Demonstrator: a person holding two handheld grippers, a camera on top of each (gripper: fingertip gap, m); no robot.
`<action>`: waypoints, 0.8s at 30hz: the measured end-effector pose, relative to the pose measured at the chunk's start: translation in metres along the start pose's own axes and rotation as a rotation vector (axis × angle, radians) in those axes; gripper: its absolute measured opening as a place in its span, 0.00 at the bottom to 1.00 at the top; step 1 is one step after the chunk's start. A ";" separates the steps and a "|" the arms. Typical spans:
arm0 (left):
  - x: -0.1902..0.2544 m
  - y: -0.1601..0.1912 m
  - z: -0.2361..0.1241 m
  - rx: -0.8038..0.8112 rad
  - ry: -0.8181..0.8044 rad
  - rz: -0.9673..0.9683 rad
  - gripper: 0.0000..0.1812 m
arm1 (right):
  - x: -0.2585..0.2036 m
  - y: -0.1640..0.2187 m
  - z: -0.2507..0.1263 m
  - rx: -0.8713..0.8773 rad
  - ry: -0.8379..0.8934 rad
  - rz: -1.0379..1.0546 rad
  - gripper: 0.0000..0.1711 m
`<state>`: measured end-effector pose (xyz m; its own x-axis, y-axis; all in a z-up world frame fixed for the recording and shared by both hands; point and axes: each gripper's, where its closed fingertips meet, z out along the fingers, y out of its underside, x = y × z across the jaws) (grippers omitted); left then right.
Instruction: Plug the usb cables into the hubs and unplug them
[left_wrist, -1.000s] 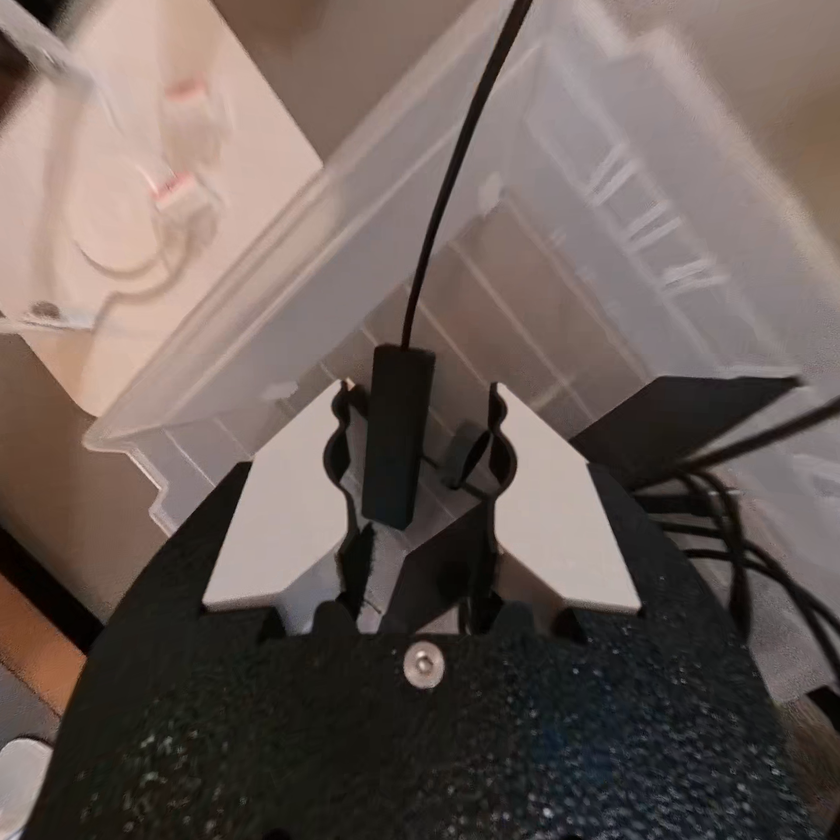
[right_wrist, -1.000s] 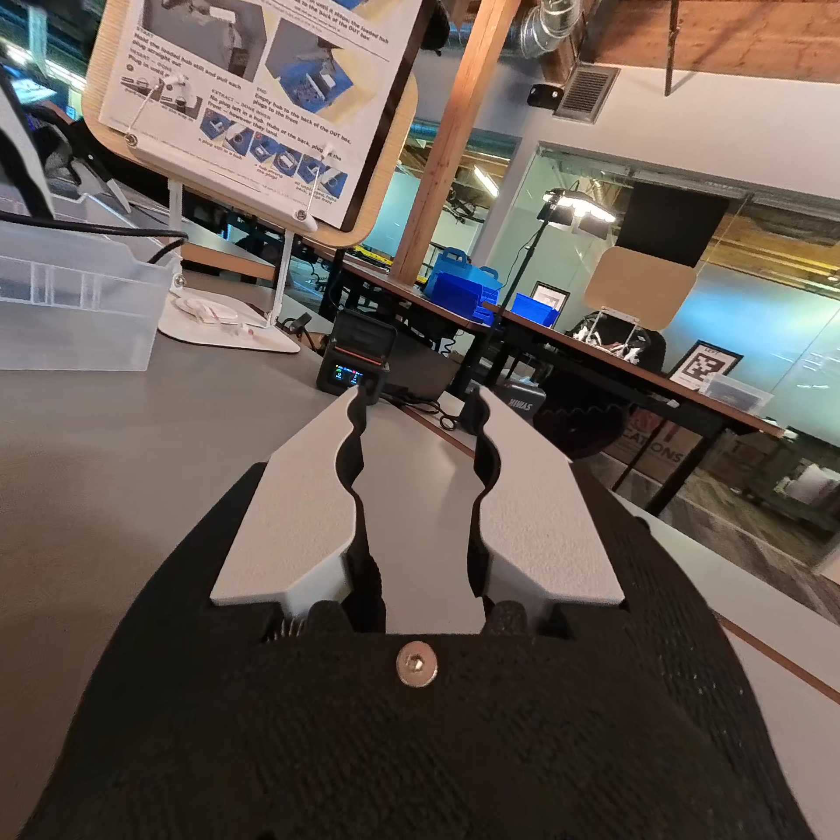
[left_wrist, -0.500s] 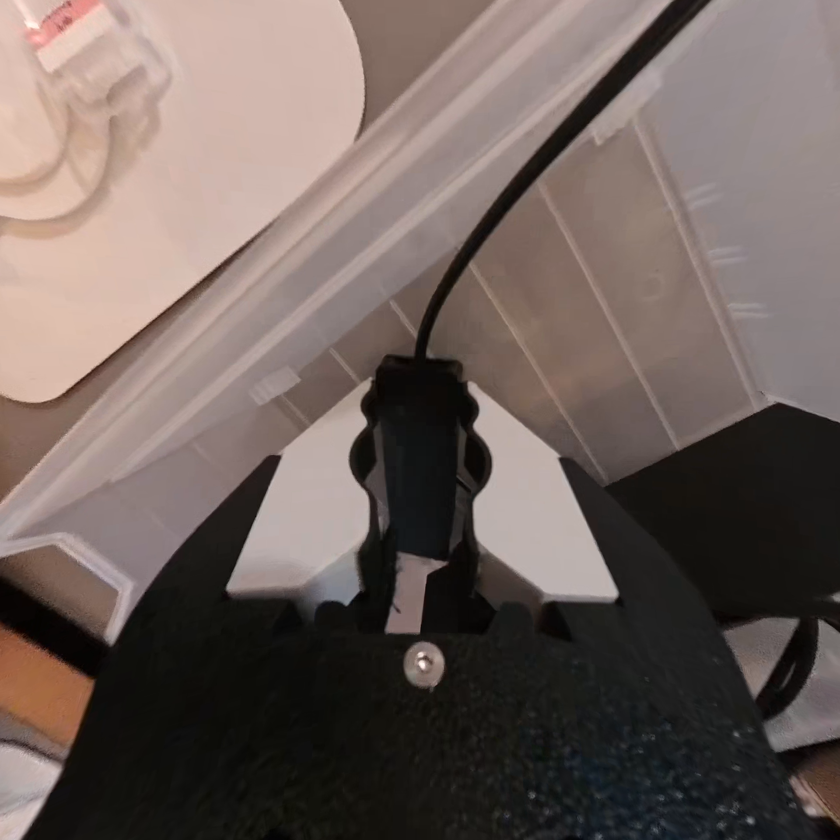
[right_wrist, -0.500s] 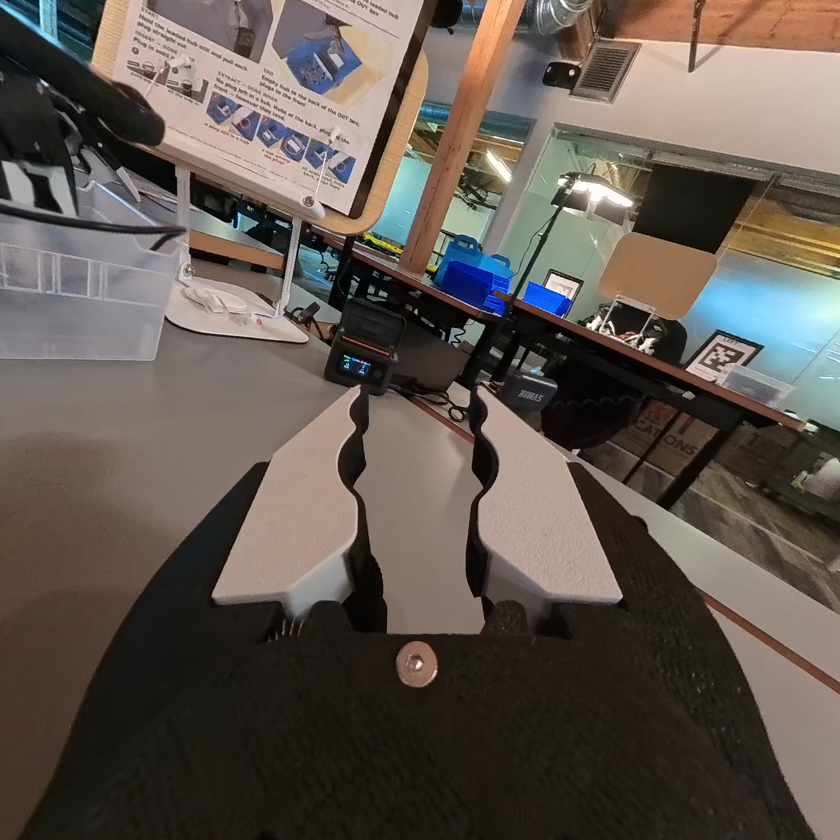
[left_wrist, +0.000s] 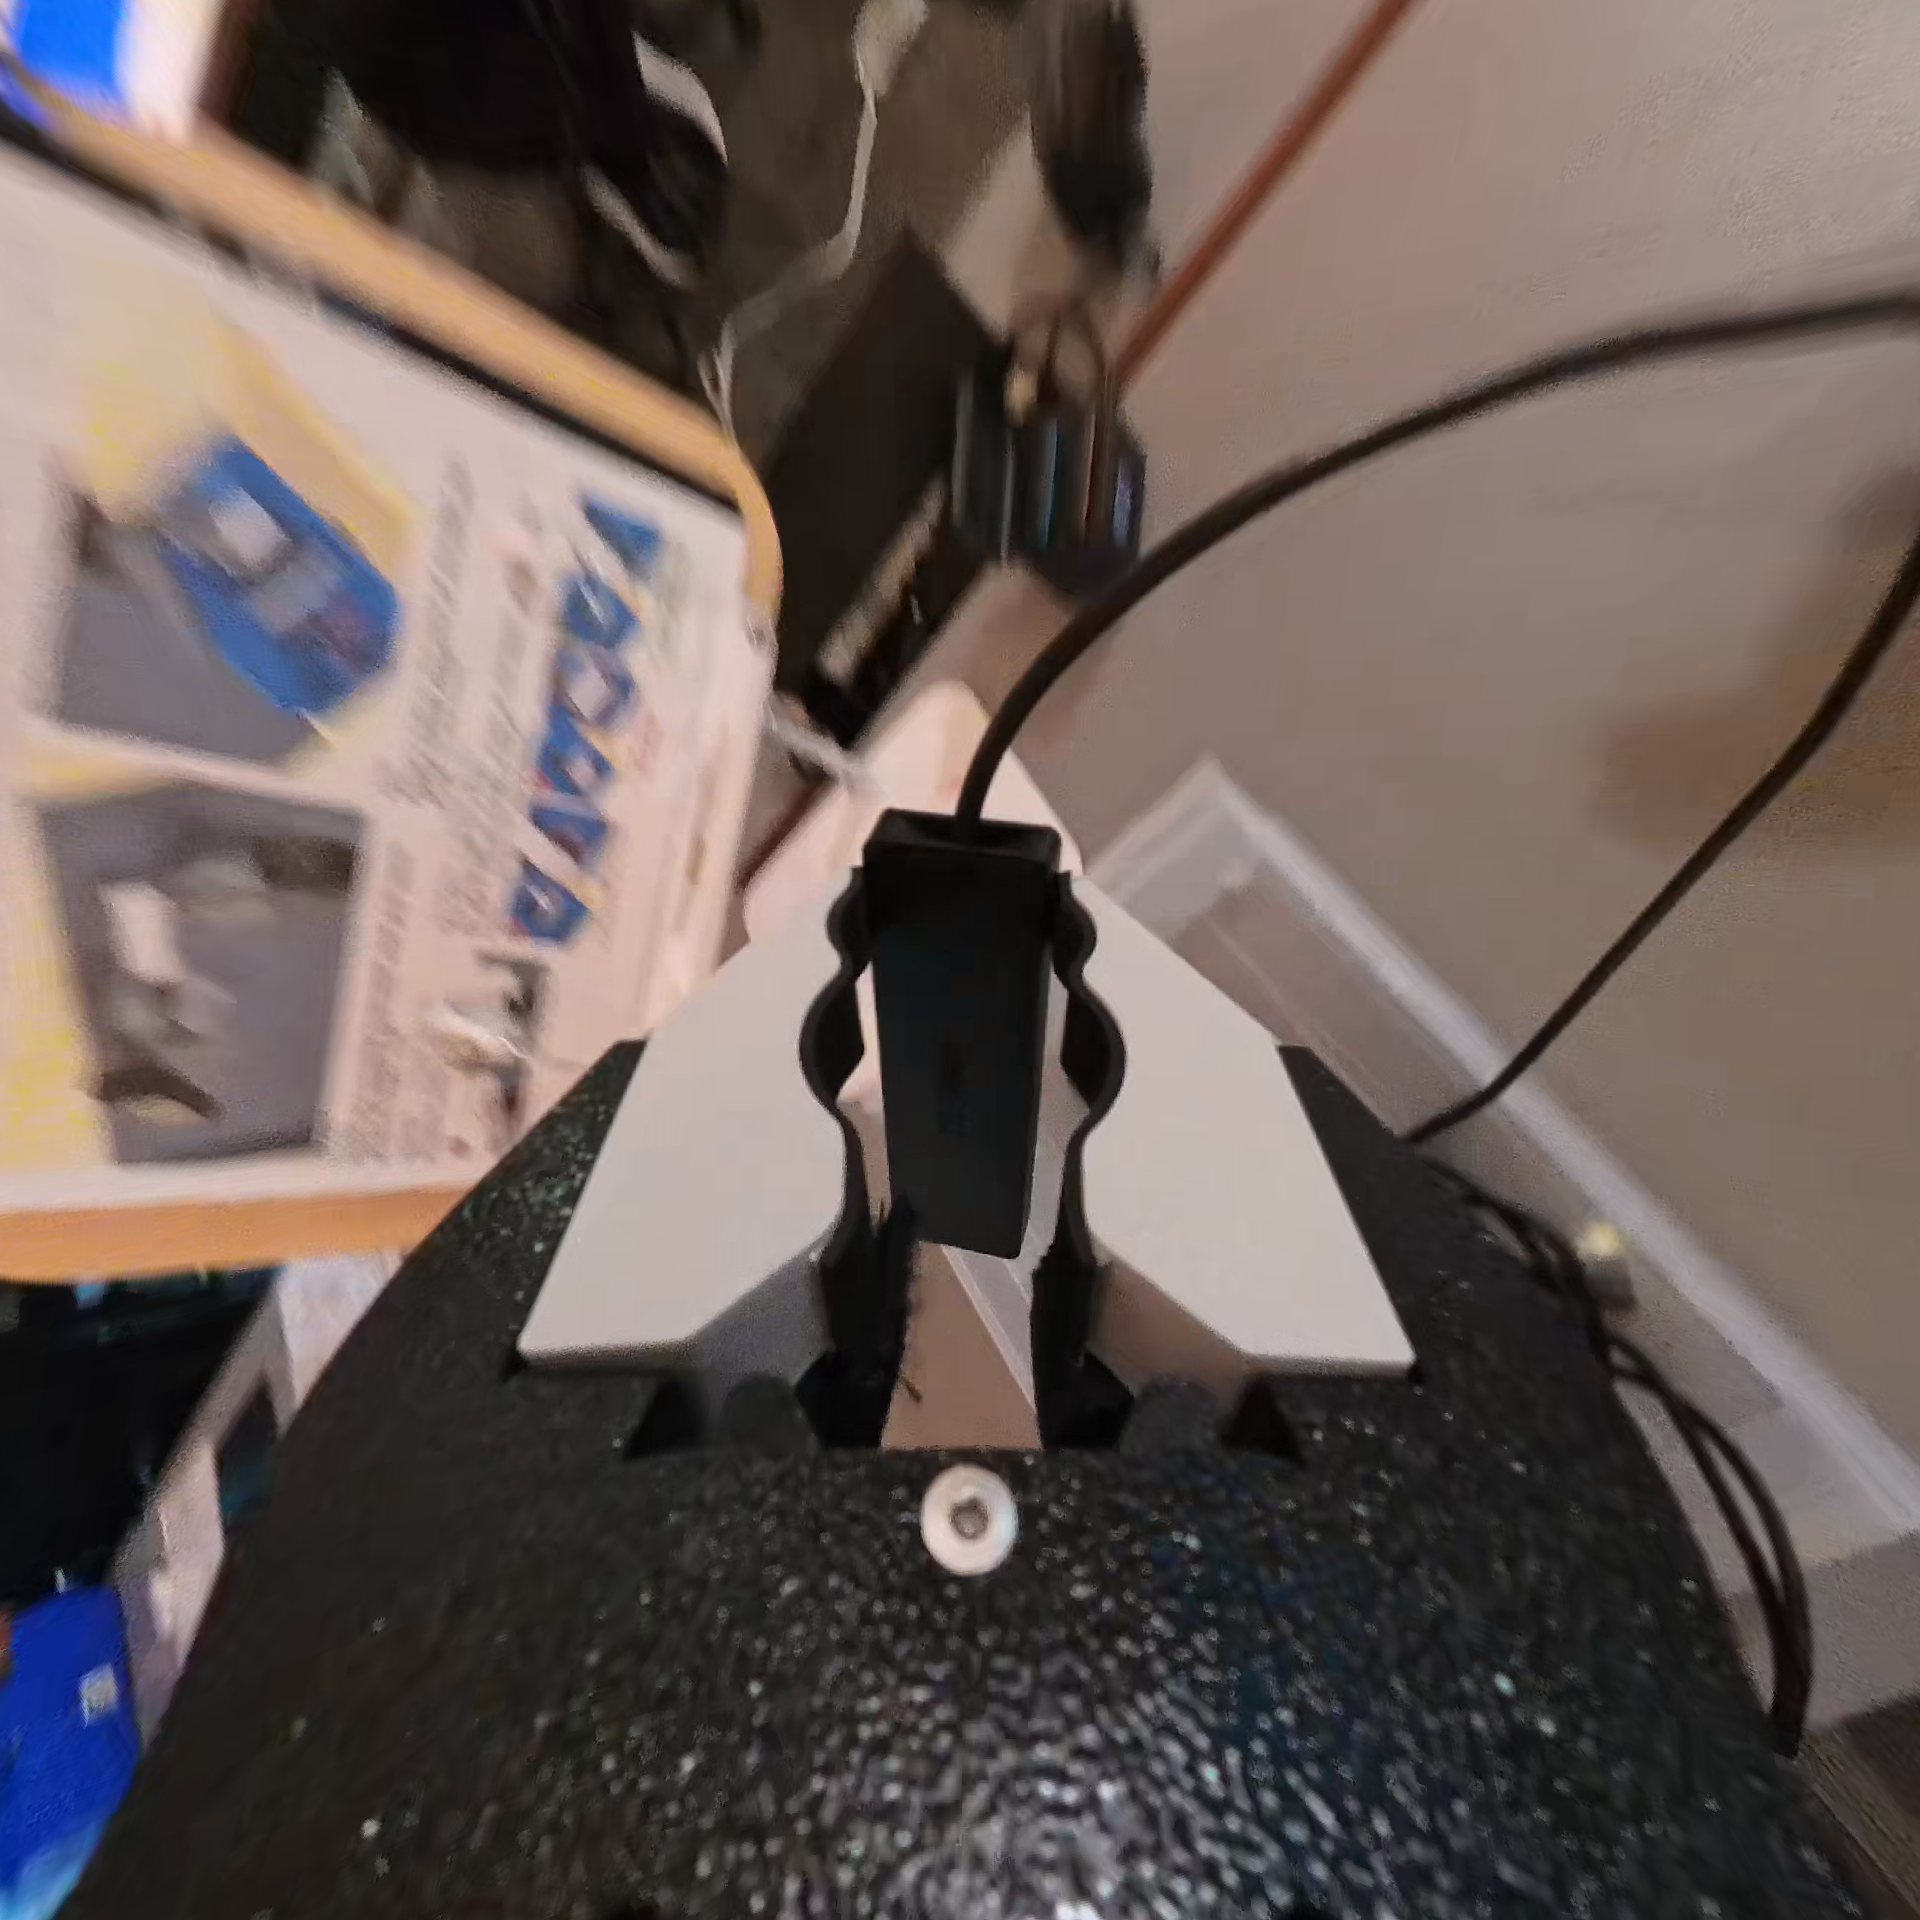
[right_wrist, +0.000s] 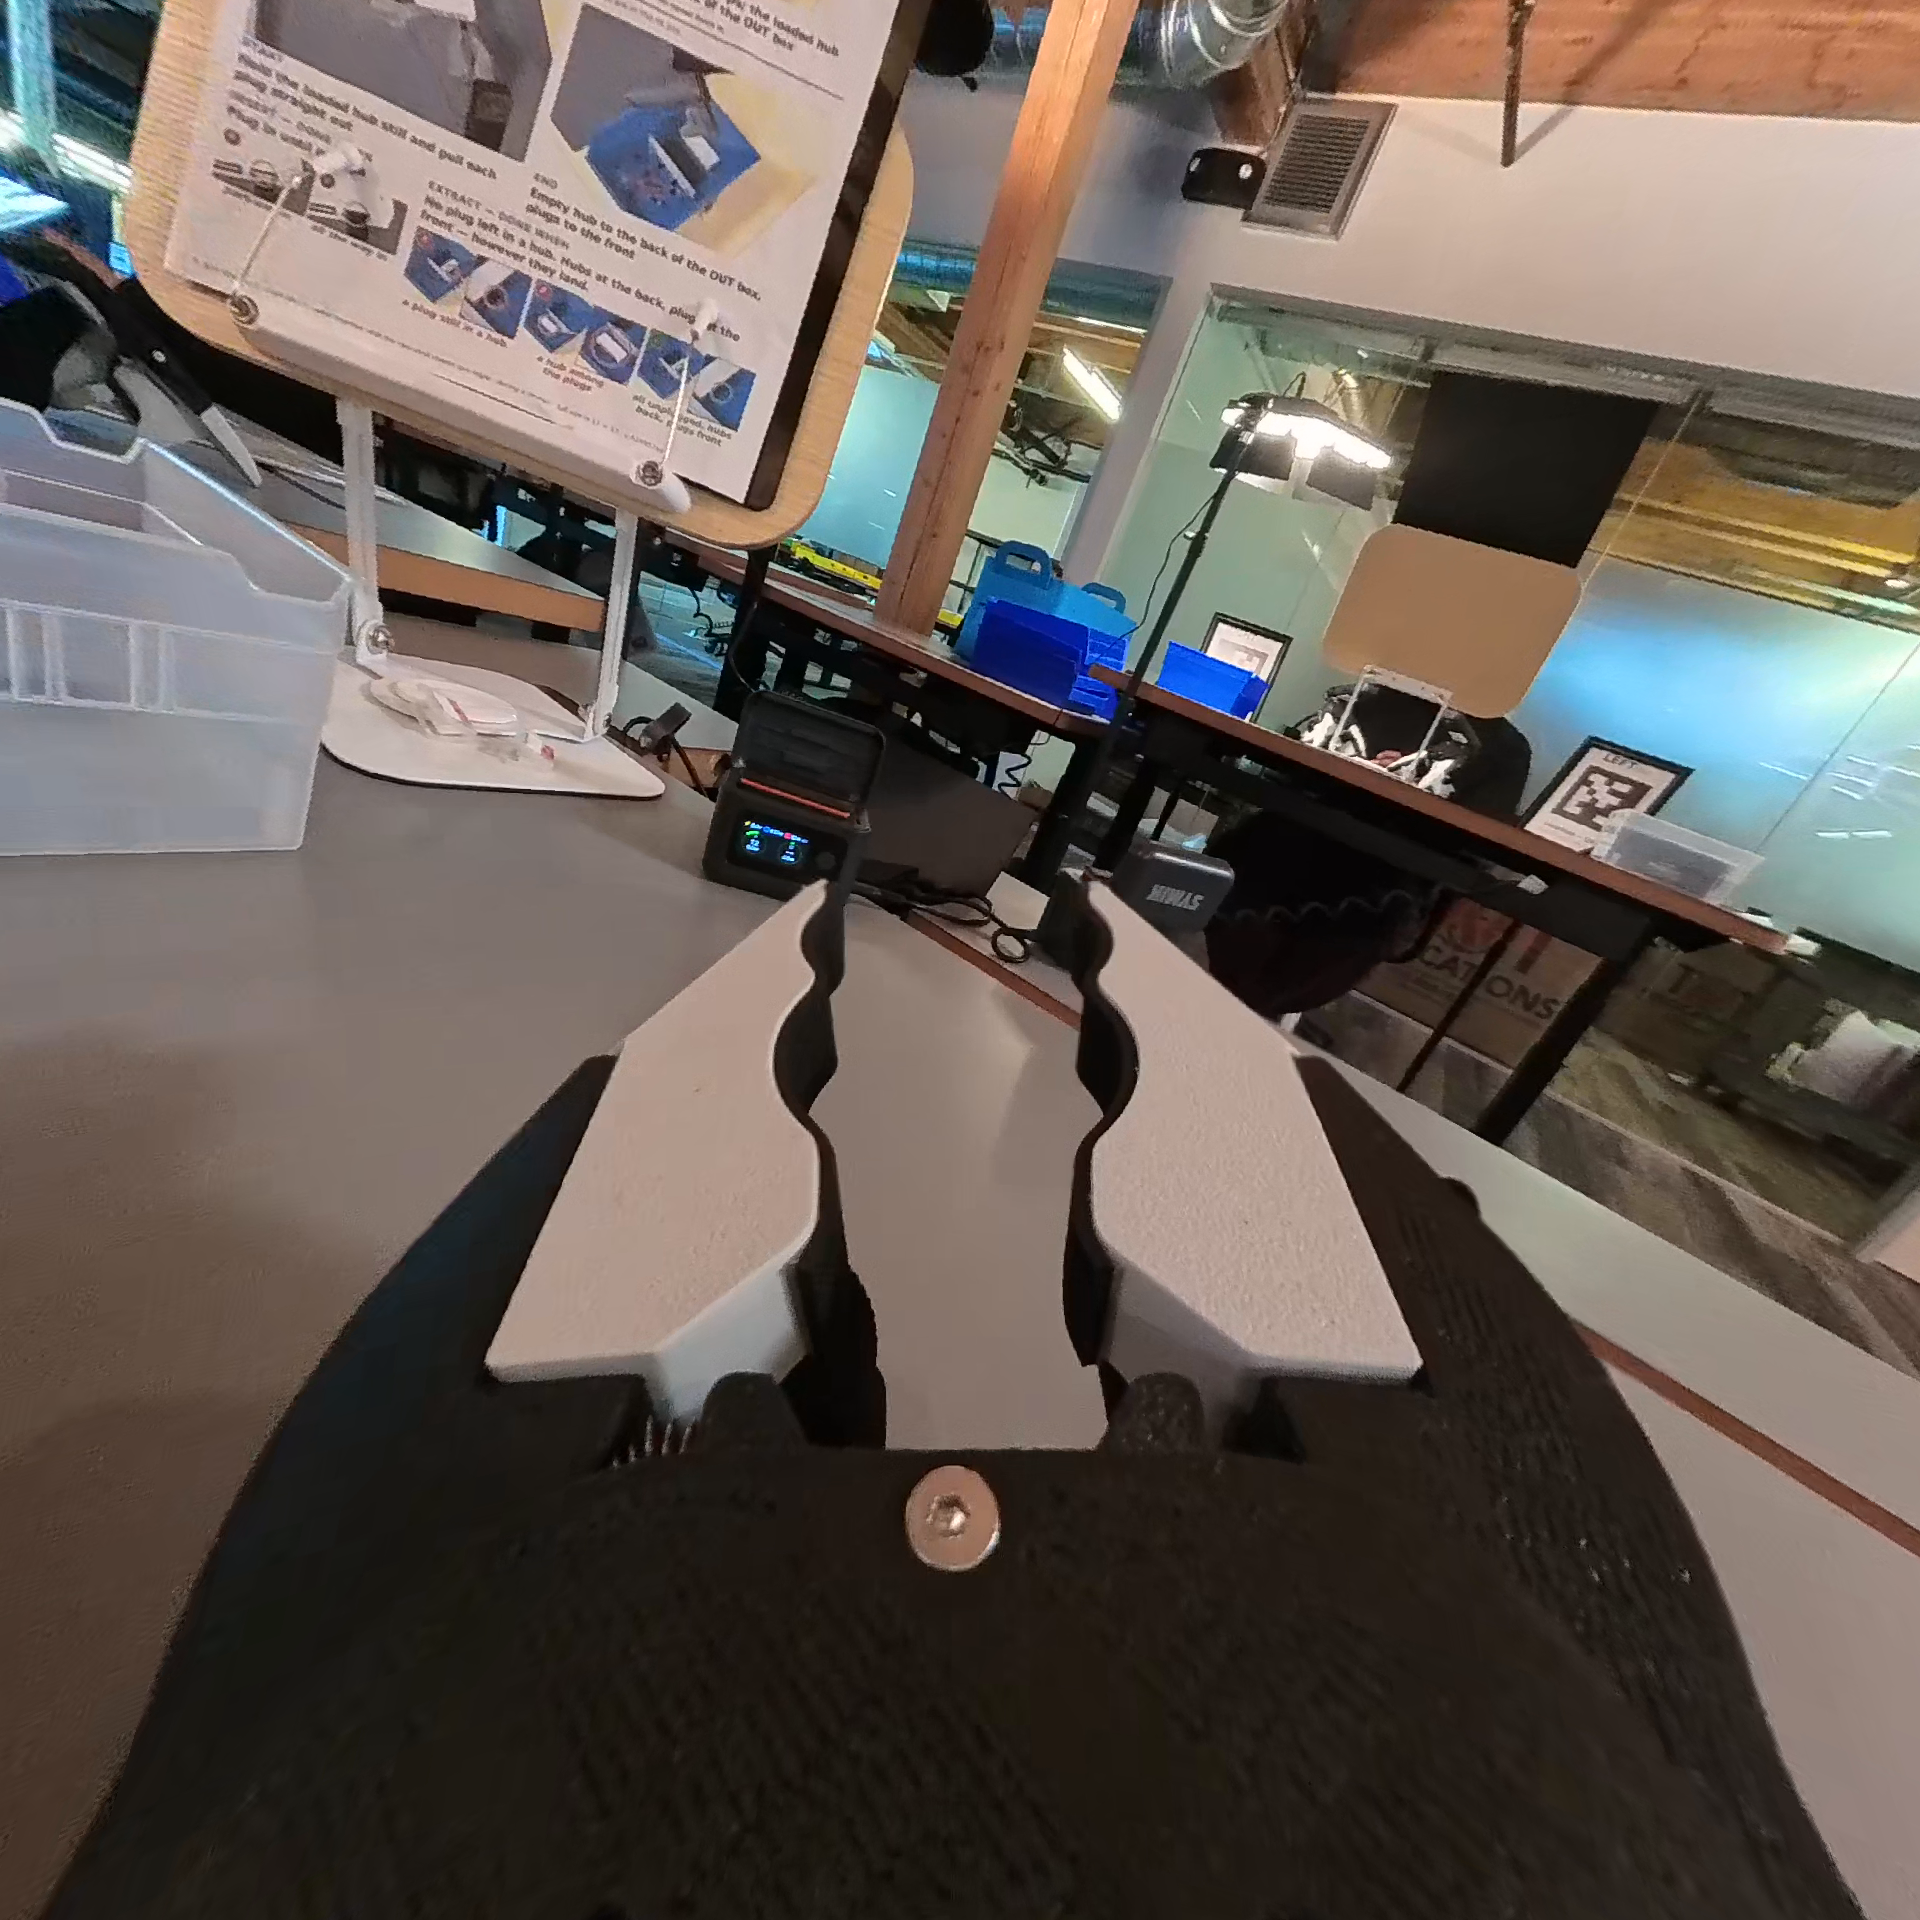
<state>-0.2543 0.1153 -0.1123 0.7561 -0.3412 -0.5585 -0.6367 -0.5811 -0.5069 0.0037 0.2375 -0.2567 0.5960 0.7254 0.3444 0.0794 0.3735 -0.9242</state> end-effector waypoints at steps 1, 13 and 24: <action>0.000 -0.026 -0.014 0.071 -0.005 0.019 0.18 | 0.002 0.000 -0.001 0.002 0.010 -0.010 0.25; 0.025 -0.258 -0.108 0.538 0.189 0.136 0.18 | 0.070 0.012 -0.026 -0.041 0.236 -0.073 0.24; 0.012 -0.356 -0.106 0.731 0.390 -0.057 0.18 | 0.089 0.016 -0.031 -0.049 0.291 -0.057 0.24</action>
<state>-0.0024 0.2396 0.1312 0.7026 -0.6358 -0.3194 -0.4321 -0.0246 -0.9015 0.0831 0.2900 -0.2464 0.7928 0.5053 0.3408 0.1538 0.3752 -0.9141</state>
